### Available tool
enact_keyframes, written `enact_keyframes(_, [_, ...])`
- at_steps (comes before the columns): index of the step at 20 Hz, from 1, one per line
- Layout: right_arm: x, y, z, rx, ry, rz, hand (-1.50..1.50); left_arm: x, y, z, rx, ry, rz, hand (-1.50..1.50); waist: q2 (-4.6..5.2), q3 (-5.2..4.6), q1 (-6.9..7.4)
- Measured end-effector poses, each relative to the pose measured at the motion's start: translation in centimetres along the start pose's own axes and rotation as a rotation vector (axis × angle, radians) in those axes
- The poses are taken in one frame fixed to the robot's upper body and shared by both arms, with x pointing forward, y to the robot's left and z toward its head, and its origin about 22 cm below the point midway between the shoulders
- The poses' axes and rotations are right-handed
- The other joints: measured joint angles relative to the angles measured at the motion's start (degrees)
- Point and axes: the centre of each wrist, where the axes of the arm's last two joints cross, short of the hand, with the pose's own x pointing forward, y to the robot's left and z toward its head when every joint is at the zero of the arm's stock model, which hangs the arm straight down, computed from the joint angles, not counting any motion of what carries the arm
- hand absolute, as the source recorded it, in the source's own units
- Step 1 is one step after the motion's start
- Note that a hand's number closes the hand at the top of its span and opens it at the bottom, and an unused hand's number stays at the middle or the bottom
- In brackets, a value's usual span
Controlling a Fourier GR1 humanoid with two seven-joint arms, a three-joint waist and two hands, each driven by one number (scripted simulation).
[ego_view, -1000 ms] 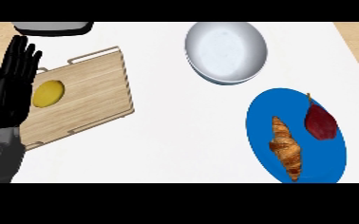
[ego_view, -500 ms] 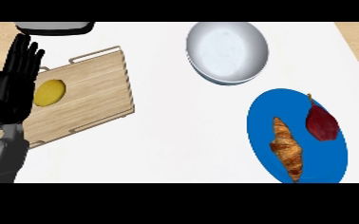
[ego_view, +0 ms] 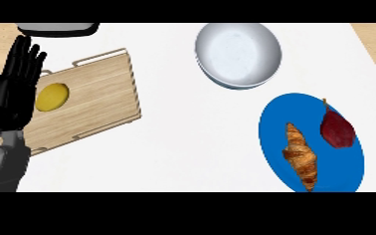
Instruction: Pick the pear from the plate and place it in the bowl
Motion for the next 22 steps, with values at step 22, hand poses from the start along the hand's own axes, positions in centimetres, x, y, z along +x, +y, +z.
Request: enact_keyframes(22, [-3.6,4.6,-5.5,0.006,-0.031,0.016,-1.50,-0.1,0.4,0.7,0.006,0.000,-0.001,0.00,-0.03,0.00,-0.06])
